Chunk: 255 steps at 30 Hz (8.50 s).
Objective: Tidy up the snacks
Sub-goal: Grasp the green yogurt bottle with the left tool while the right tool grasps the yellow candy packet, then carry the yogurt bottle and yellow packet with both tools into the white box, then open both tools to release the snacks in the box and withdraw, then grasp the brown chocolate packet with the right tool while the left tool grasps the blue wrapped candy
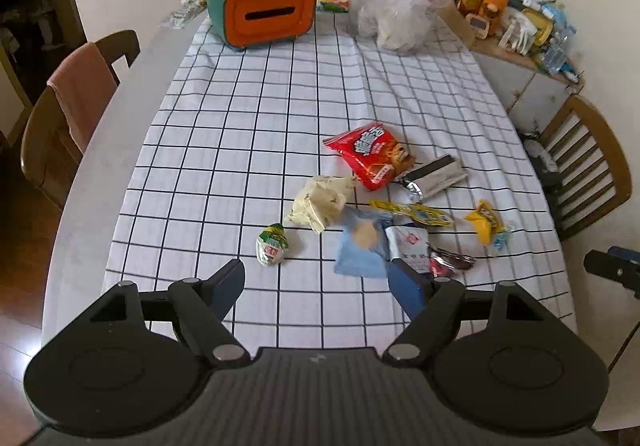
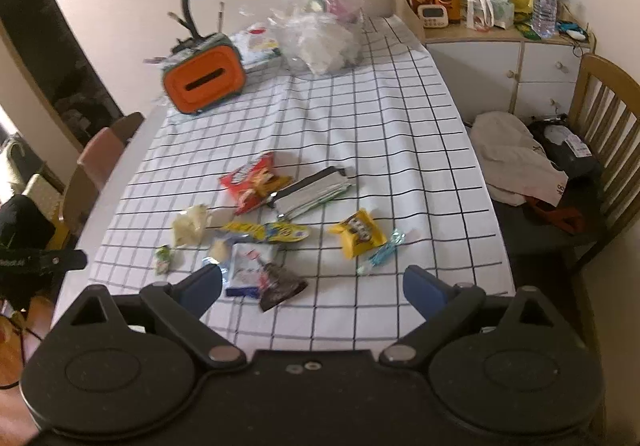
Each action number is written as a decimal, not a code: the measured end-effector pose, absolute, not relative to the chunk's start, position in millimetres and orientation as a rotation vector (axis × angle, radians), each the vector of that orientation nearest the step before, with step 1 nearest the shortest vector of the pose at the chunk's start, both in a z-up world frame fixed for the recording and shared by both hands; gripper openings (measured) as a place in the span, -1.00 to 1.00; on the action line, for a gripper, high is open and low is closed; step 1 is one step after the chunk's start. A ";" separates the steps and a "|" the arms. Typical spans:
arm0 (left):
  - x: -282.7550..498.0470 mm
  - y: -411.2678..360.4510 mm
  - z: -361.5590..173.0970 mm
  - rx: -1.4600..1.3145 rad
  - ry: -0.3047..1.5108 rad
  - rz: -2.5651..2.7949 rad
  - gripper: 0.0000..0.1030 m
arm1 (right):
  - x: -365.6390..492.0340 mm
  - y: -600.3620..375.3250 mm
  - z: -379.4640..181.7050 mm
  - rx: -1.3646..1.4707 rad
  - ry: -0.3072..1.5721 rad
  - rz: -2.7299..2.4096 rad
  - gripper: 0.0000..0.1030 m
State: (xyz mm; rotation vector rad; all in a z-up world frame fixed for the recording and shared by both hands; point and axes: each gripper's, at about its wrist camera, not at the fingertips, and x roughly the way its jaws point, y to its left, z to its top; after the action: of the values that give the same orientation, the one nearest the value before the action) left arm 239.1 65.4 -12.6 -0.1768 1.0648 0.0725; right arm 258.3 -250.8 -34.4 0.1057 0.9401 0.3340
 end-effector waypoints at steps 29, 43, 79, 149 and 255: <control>343.2 95.3 -134.2 -0.101 1.335 0.118 0.51 | 374.8 -246.3 -156.5 0.113 1.185 0.143 0.29; 350.7 94.1 -165.6 -0.144 1.402 0.088 0.13 | 395.5 -226.6 -156.0 0.037 1.194 0.272 0.29; 339.8 102.0 -155.4 -0.168 1.349 0.148 -0.37 | 384.8 -192.9 -157.7 -0.162 1.120 0.394 -0.24; 171.8 -32.3 -112.7 -0.015 1.465 0.017 -0.37 | 154.3 -155.6 -122.5 -0.230 1.177 0.614 -0.25; 304.9 -18.0 -39.1 -0.043 1.263 -0.055 0.57 | 344.2 -152.3 -168.6 -0.176 1.251 0.667 -0.24</control>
State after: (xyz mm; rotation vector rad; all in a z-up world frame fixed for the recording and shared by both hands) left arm 304.9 -18.0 -39.1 -0.0434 1.2631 -0.0549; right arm 344.2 -152.3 -168.6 -0.1758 1.2507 0.6672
